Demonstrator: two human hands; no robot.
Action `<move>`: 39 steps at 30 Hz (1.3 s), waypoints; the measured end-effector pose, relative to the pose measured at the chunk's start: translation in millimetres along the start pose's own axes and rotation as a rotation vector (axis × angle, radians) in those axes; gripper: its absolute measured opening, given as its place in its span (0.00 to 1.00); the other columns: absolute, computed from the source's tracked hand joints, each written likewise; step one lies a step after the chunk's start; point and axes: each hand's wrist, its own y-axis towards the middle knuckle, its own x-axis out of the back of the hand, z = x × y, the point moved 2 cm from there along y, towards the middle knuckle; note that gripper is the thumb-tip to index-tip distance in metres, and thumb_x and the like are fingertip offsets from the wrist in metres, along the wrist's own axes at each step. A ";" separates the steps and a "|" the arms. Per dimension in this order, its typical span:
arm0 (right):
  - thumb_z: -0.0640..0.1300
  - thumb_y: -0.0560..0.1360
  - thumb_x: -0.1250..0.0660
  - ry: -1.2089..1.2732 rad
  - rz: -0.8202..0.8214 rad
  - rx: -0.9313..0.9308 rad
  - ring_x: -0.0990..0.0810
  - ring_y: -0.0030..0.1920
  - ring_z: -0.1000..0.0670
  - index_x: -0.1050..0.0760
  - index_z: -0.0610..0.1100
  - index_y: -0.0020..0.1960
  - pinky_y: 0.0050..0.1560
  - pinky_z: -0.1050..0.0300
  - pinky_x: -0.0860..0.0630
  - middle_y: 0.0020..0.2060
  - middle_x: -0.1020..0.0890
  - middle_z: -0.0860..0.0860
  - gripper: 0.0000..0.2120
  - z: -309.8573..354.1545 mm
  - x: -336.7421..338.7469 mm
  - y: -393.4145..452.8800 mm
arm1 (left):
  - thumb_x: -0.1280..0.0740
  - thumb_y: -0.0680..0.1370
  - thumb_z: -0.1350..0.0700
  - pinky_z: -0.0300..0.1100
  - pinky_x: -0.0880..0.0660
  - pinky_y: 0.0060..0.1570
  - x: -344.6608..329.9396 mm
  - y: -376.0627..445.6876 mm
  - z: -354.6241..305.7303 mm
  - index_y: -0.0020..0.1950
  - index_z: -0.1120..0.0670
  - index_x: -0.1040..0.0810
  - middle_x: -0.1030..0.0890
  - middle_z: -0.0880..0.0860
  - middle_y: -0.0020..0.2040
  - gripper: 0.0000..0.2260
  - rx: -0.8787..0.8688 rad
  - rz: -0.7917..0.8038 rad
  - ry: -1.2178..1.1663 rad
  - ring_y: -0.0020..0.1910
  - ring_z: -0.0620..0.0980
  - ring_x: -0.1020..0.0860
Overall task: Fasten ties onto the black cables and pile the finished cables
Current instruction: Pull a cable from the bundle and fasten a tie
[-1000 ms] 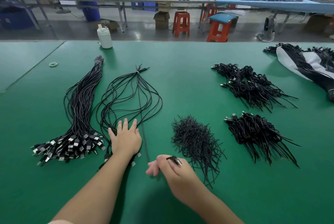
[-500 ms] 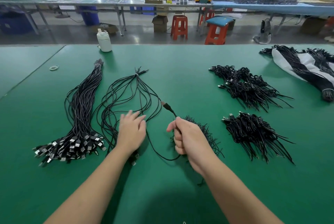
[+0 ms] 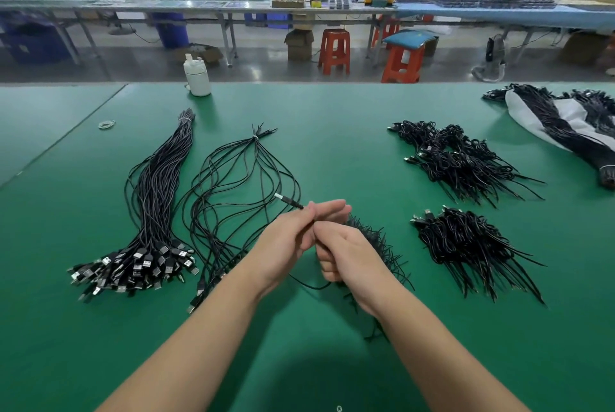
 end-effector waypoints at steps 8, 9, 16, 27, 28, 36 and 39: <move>0.48 0.84 0.44 0.147 0.118 -0.045 0.48 0.26 0.52 0.25 0.46 0.35 0.27 0.59 0.51 0.24 0.41 0.53 0.21 -23.4 4.1 -2.9 | 0.48 0.82 0.52 0.44 0.31 0.68 -1.1 1.9 0.4 0.68 0.61 0.26 0.21 0.58 0.66 0.22 -0.048 -0.019 -0.155 0.70 0.51 0.26; 0.49 0.84 0.44 0.188 0.132 -0.062 0.49 0.26 0.52 0.26 0.46 0.35 0.27 0.59 0.52 0.24 0.42 0.53 0.20 -29.4 4.5 -2.5 | 0.46 0.80 0.52 0.48 0.31 0.68 3.8 4.2 -3.9 0.67 0.63 0.25 0.21 0.60 0.65 0.22 -0.074 -0.060 -0.287 0.69 0.53 0.25; 0.51 0.79 0.37 0.456 0.194 -0.208 0.48 0.23 0.55 0.32 0.46 0.32 0.24 0.61 0.51 0.24 0.45 0.53 0.18 -60.8 18.3 0.3 | 0.41 0.81 0.51 0.36 0.24 0.27 28.7 -21.8 -12.5 0.49 0.61 0.15 0.14 0.56 0.40 0.18 0.252 0.321 -0.396 0.27 0.48 0.19; 0.46 0.82 0.42 0.196 0.107 -0.133 0.47 0.26 0.53 0.31 0.48 0.34 0.26 0.59 0.50 0.25 0.41 0.52 0.17 -68.1 9.1 4.5 | 0.49 0.86 0.54 0.51 0.24 0.62 23.6 -30.8 40.6 0.63 0.70 0.26 0.18 0.65 0.57 0.21 0.395 0.069 0.154 0.58 0.62 0.19; 0.46 0.82 0.42 0.175 0.115 -0.123 0.47 0.26 0.53 0.31 0.48 0.35 0.26 0.58 0.49 0.25 0.40 0.53 0.17 -67.2 8.0 3.6 | 0.48 0.86 0.54 0.48 0.24 0.62 23.0 -29.2 42.9 0.64 0.69 0.26 0.17 0.62 0.57 0.21 0.336 -0.007 0.067 0.58 0.58 0.19; 0.49 0.84 0.43 0.203 0.176 -0.159 0.48 0.25 0.53 0.32 0.47 0.36 0.26 0.61 0.49 0.25 0.42 0.53 0.19 -81.5 -6.3 -0.8 | 0.51 0.86 0.50 0.49 0.19 0.54 25.3 -6.8 31.4 0.65 0.66 0.28 0.19 0.65 0.59 0.23 0.026 -0.290 -0.679 0.60 0.59 0.19; 0.48 0.83 0.41 0.354 0.144 -0.175 0.48 0.25 0.53 0.33 0.46 0.34 0.25 0.61 0.48 0.25 0.44 0.52 0.18 -86.1 -3.0 0.5 | 0.46 0.85 0.51 0.37 0.22 0.31 38.8 -9.2 13.0 0.54 0.62 0.23 0.15 0.57 0.41 0.17 -0.005 -0.317 -0.571 0.36 0.49 0.16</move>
